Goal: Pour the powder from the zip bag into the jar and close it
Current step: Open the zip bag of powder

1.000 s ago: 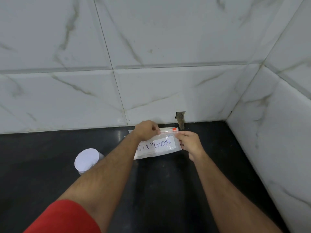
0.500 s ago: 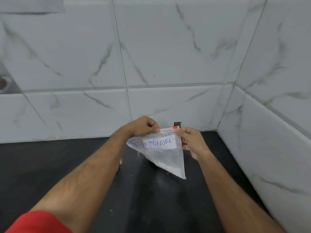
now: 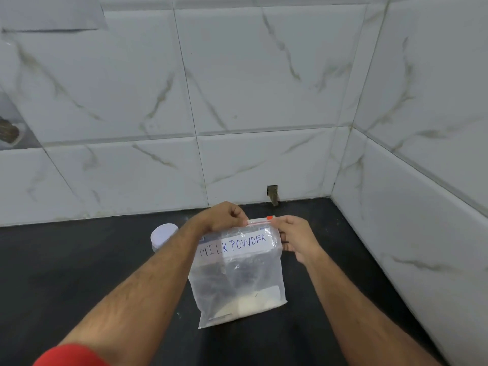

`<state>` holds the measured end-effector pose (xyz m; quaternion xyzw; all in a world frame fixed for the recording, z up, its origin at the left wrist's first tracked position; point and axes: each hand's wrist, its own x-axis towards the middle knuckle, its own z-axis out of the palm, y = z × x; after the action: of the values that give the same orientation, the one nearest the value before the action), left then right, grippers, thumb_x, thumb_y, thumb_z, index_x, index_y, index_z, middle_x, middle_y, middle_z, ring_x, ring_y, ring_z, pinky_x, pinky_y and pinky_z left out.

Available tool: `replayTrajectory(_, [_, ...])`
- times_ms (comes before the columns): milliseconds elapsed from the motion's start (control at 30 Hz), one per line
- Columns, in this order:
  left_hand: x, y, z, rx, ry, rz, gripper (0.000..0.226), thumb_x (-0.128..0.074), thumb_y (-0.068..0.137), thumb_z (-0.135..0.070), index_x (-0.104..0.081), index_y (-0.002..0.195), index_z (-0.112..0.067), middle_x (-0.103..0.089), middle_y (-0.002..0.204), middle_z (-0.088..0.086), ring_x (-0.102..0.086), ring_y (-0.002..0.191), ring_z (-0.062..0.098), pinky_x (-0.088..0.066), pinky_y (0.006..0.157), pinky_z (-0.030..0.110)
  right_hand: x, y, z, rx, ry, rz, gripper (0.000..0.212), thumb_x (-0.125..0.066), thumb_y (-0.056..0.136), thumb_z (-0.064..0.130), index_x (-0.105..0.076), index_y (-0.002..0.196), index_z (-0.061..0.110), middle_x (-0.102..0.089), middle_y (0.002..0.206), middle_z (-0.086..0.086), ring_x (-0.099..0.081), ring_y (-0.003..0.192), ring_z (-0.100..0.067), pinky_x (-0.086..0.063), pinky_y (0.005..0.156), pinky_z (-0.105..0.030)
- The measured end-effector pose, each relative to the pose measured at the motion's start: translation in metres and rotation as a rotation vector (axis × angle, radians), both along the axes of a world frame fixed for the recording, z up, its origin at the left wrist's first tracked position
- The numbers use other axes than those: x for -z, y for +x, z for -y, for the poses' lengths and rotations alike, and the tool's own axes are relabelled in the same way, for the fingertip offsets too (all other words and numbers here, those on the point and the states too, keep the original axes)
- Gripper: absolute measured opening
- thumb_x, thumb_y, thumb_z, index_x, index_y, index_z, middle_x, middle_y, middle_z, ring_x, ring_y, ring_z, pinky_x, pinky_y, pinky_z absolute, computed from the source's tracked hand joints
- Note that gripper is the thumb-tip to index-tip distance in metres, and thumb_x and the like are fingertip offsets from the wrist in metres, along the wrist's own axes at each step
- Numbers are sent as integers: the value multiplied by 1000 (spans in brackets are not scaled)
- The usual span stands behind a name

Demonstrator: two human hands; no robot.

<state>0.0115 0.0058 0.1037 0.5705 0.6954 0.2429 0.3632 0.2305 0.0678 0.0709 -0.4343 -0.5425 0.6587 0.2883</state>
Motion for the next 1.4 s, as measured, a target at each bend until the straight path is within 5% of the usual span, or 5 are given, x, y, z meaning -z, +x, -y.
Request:
replayTrajectory(400, [8, 35, -25, -3, 137, -17, 13, -65, 94, -26, -73, 85, -21, -64, 70, -9, -53, 61, 2, -44, 67, 23, -1, -5, 0, 80, 5, -68, 10, -70, 90, 8, -70, 97, 1, -77, 88, -20, -75, 67, -25, -59, 55, -34])
replayTrajectory(600, [10, 37, -30, 16, 164, 84, 20, -66, 95, -28, -78, 102, -13, -72, 80, -2, -59, 66, 3, -46, 65, 16, -6, -8, -7, 62, -27, -81, 7, -72, 89, 10, -71, 92, 3, -77, 83, -17, -75, 69, -26, -57, 58, -34])
replayTrajectory(967, [10, 40, -28, 11, 150, 145, 21, -64, 95, -24, -71, 77, -15, -58, 67, 1, -44, 52, 5, -38, 53, 17, -4, -14, -9, 110, 27, -52, 9, -66, 88, 3, -70, 90, -5, -74, 89, -26, -73, 70, -26, -59, 57, -33])
replayTrajectory(1167, [11, 36, -20, -19, 176, 133, 26, -65, 95, -30, -73, 85, -7, -59, 70, 2, -45, 56, 8, -38, 55, 20, 0, -18, -6, 142, 73, -28, 11, -63, 89, 4, -70, 89, -4, -72, 84, -18, -69, 69, -20, -58, 59, -31])
replayTrajectory(1400, [7, 27, -10, -29, 176, 100, 33, -66, 94, -30, -70, 62, -36, -70, 77, 1, -55, 70, 14, -44, 69, 32, -1, -12, -2, 140, 80, -28, 11, -61, 92, 5, -70, 91, -1, -74, 89, -17, -72, 71, -19, -57, 58, -27])
